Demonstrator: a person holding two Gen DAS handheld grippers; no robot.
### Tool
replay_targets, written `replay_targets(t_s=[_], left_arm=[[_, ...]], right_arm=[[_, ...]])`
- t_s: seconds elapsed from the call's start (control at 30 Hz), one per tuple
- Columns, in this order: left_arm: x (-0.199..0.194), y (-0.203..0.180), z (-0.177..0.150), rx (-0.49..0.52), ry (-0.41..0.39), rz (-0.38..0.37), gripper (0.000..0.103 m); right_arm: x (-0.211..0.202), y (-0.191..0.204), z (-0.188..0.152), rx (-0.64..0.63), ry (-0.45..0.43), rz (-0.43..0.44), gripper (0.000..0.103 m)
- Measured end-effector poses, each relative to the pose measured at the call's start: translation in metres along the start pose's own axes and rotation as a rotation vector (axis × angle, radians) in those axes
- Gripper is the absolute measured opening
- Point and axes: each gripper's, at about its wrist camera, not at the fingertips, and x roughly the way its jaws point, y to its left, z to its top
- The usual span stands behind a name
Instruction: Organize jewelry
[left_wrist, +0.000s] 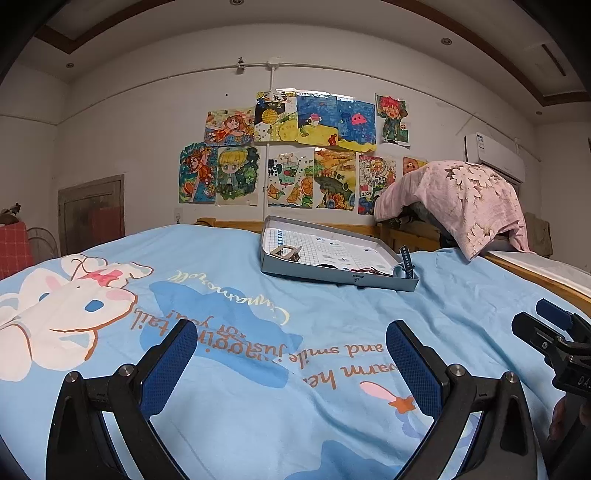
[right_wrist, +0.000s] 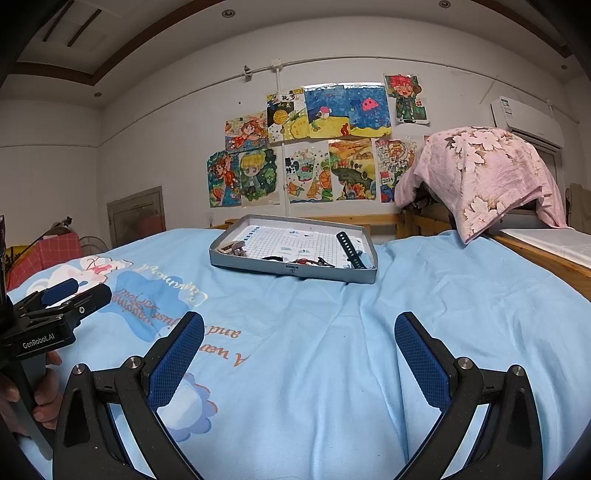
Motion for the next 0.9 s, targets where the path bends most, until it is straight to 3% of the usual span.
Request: replay_targets(t_s=[0.9], left_arm=[[-0.0002,-0.0011,0.0000,-0.002,0.000,-0.001,0.103]], right_arm=[[-0.0015,0.0011,0.0014,0.012,0.000,0.012,0.101]])
